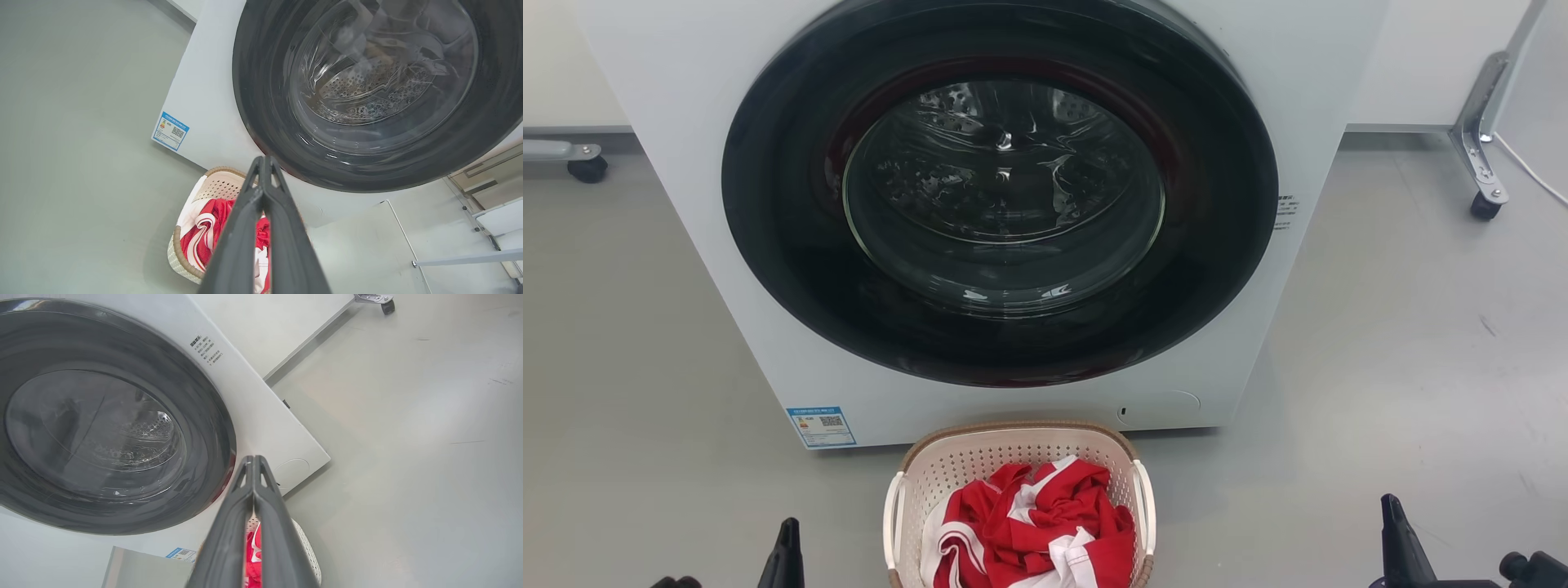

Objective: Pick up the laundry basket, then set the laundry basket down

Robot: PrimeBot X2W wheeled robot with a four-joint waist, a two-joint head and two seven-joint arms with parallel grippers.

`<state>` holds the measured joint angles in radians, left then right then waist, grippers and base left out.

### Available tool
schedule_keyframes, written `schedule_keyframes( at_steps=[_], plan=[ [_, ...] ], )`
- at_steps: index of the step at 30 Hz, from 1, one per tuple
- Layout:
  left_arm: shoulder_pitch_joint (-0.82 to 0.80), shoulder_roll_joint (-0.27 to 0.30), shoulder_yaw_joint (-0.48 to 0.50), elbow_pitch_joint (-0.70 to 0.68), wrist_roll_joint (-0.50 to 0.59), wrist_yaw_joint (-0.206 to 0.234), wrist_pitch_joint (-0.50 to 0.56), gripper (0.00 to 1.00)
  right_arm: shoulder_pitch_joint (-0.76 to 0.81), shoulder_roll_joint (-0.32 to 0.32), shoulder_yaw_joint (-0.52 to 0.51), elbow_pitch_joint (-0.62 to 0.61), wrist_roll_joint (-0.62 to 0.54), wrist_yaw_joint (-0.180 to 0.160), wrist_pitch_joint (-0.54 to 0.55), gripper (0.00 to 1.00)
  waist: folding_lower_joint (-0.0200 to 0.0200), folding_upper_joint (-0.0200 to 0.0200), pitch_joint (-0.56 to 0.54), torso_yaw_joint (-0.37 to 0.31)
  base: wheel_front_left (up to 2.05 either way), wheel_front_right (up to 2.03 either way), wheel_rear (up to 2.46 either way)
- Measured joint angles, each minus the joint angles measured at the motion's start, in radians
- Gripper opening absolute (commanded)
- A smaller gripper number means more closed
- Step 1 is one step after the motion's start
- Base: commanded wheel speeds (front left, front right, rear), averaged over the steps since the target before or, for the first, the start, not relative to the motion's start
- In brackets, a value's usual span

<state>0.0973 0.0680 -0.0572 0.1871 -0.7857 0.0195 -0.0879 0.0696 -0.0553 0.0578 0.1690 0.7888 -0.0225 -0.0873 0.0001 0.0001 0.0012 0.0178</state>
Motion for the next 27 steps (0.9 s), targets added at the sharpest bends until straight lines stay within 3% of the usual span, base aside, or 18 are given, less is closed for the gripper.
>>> schedule_keyframes(
  at_steps=[27],
  plan=[
    [-0.086,-0.010,0.077,0.057,-0.408,-0.073,0.104,0.00,-0.082,0.006,-0.095,0.063,0.408,0.071,0.101,0.00,0.0000,0.0000,0.000,-0.009,0.00,0.00,0.00]
  ],
)
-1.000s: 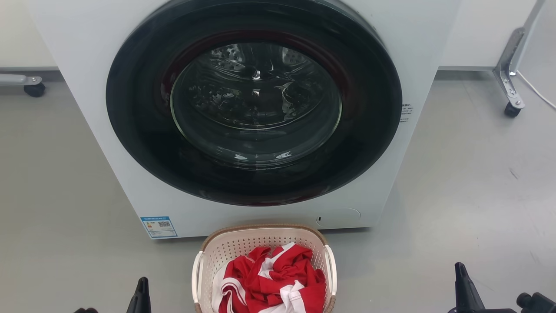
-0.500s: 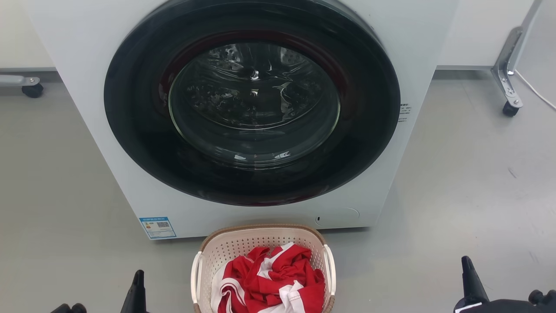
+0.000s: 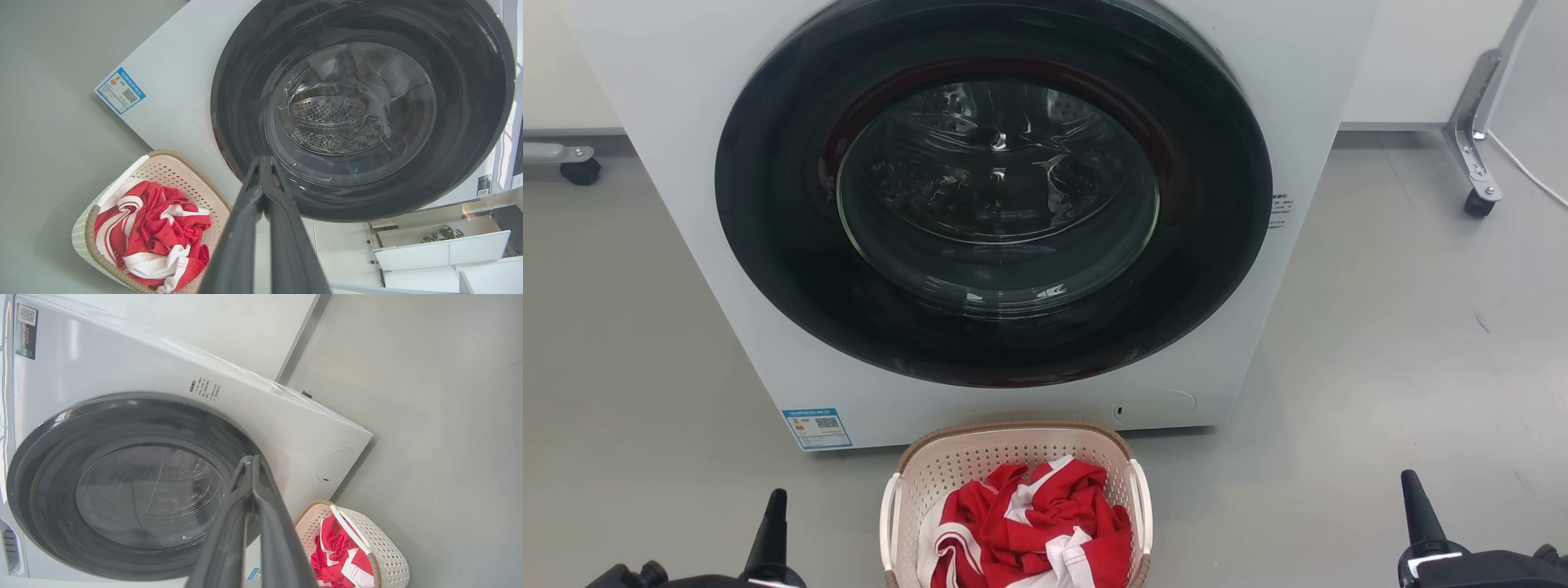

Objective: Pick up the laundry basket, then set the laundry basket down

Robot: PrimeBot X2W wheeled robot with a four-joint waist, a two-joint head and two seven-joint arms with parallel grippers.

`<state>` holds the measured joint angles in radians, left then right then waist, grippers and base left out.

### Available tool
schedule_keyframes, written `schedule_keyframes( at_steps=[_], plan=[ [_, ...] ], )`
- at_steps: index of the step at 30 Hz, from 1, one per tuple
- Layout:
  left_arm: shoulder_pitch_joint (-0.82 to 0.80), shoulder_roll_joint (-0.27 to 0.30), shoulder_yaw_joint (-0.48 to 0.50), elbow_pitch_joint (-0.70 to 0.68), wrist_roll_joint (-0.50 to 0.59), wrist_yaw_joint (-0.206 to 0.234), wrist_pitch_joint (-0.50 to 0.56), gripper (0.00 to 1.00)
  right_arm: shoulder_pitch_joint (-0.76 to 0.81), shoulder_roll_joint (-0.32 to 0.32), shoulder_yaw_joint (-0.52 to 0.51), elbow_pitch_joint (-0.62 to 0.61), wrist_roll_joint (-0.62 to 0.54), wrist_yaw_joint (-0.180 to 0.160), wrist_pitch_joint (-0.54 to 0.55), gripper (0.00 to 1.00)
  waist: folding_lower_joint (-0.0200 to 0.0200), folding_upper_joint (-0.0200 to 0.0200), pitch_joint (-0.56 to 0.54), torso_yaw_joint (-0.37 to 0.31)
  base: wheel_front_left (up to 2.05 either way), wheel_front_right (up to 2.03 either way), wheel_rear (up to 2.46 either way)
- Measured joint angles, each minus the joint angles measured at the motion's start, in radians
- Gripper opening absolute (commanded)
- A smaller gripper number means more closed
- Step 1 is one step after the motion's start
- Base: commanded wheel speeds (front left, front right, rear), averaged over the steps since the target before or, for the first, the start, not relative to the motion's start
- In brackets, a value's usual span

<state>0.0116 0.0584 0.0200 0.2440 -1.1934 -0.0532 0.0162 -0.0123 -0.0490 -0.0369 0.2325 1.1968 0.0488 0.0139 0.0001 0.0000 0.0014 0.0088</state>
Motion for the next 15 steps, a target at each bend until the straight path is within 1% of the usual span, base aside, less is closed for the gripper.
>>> schedule_keyframes(
  at_steps=[14,15],
  plan=[
    [-0.043,-0.005,0.033,0.023,-0.186,-0.028,0.045,0.00,-0.036,0.002,-0.046,0.033,0.187,0.031,0.047,0.00,0.0000,0.0000,0.000,-0.004,0.00,0.00,0.00],
    [-0.046,-0.005,0.035,0.025,-0.197,-0.035,0.049,0.00,-0.039,0.002,-0.049,0.033,0.201,0.033,0.048,0.00,0.0000,0.0000,0.000,-0.005,0.00,0.00,0.00]
  ],
)
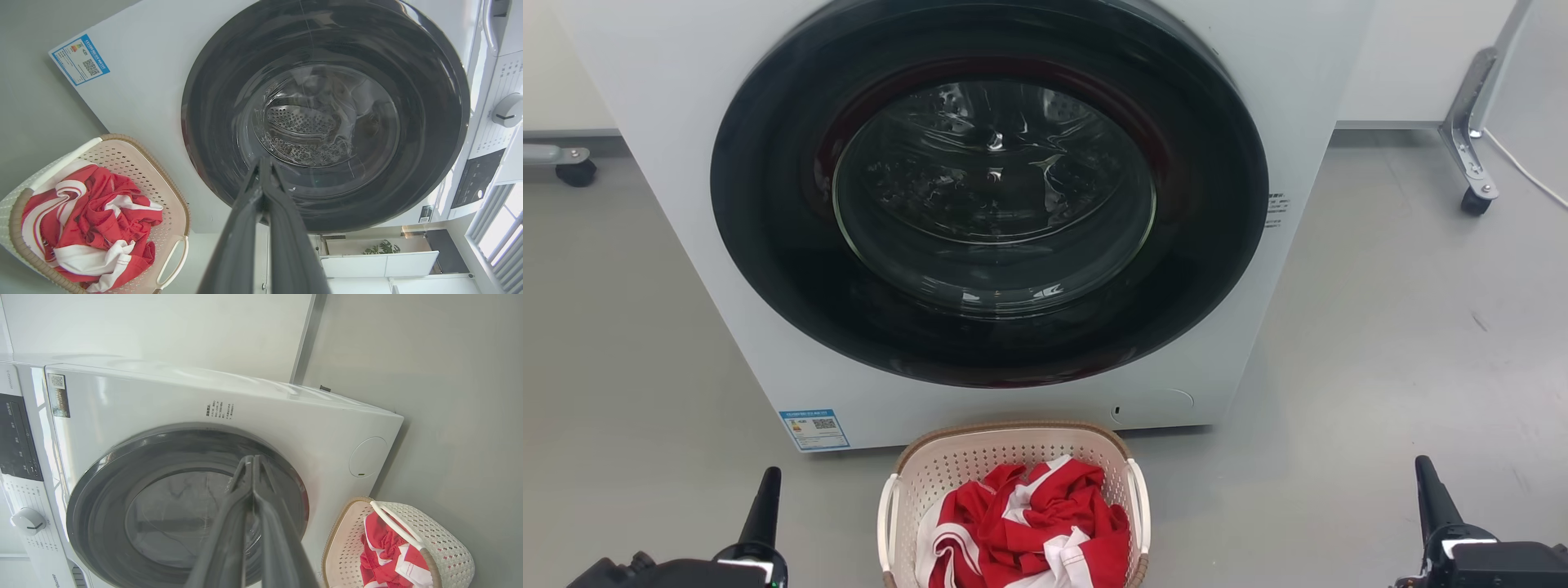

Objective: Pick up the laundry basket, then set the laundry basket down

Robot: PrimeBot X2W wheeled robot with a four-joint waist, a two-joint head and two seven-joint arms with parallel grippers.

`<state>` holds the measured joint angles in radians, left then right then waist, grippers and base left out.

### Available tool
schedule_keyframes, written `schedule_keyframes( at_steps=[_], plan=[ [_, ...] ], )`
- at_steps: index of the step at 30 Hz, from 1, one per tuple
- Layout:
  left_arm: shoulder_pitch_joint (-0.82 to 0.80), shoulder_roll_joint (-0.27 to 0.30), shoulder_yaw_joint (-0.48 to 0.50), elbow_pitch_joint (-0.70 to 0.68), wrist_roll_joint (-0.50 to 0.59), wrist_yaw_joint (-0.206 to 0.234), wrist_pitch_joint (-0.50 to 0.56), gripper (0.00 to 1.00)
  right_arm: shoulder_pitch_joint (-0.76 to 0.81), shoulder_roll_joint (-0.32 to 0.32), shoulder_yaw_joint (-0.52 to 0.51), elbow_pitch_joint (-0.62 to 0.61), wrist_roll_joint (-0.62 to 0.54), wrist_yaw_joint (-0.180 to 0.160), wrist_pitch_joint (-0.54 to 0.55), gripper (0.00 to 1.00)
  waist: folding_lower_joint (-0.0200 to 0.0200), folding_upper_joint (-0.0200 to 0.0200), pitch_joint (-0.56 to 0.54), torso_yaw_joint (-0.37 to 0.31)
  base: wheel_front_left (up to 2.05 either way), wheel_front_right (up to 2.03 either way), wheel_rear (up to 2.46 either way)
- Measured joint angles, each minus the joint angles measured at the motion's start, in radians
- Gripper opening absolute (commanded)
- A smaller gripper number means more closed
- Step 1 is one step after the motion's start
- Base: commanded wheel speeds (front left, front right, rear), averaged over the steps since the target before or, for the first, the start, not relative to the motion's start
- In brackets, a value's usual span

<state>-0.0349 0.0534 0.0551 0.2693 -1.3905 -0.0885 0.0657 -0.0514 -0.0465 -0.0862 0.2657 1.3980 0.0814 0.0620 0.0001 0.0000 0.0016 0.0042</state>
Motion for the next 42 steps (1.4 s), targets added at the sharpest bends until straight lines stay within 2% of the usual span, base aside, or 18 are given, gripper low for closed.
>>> schedule_keyframes(
  at_steps=[15,42],
  plan=[
    [-0.043,-0.010,0.035,0.023,-0.204,-0.035,0.048,0.00,-0.028,0.002,-0.046,0.033,0.199,0.038,0.051,0.00,0.0000,0.0000,0.000,-0.004,0.00,0.00,0.00],
    [-0.043,-0.012,0.035,0.025,-0.210,-0.035,0.048,0.00,-0.041,0.003,-0.046,0.033,0.199,0.039,0.051,0.00,-0.0001,0.0000,0.000,-0.004,0.00,0.00,0.00]
  ],
)
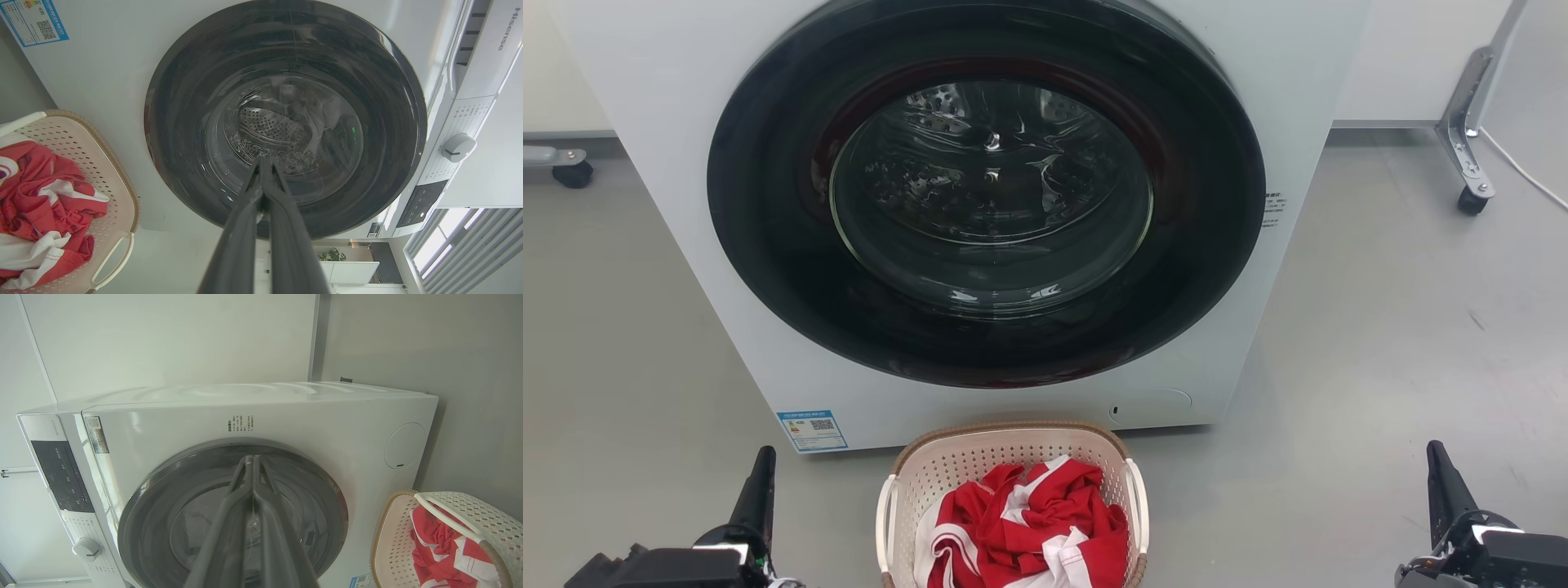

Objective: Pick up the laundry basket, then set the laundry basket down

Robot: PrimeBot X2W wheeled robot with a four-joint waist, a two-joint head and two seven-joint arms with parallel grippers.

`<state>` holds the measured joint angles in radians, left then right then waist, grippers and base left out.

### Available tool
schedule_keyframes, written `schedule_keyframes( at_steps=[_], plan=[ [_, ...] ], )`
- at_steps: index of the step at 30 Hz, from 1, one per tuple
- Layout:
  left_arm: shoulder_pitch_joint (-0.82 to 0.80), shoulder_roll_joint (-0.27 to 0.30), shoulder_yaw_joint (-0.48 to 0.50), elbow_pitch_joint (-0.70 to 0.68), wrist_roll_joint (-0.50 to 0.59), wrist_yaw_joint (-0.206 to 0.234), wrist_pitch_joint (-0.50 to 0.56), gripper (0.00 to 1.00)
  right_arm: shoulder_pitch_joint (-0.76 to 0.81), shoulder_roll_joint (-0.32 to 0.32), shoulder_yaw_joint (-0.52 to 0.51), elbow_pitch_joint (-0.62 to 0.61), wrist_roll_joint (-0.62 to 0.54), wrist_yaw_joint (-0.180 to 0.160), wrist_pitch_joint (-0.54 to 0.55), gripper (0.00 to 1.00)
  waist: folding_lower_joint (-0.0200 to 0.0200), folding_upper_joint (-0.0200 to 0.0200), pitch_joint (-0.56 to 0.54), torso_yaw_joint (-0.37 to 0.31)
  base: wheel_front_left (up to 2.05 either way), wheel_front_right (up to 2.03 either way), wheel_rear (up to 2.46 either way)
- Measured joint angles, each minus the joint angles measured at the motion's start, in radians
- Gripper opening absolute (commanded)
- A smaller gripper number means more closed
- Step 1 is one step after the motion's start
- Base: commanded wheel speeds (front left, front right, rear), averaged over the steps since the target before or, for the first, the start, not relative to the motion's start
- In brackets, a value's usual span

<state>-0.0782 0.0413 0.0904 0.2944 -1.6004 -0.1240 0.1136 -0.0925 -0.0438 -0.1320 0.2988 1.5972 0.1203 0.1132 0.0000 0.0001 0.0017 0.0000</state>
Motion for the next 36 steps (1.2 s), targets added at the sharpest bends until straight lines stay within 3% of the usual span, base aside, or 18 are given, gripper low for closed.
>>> schedule_keyframes(
  at_steps=[36],
  plan=[
    [0.000,0.000,0.000,0.001,0.000,0.000,0.000,0.00,0.000,0.000,0.000,0.000,0.000,0.000,0.000,0.00,0.0000,0.0000,0.000,0.000,0.00,0.00,0.00]
  ],
)
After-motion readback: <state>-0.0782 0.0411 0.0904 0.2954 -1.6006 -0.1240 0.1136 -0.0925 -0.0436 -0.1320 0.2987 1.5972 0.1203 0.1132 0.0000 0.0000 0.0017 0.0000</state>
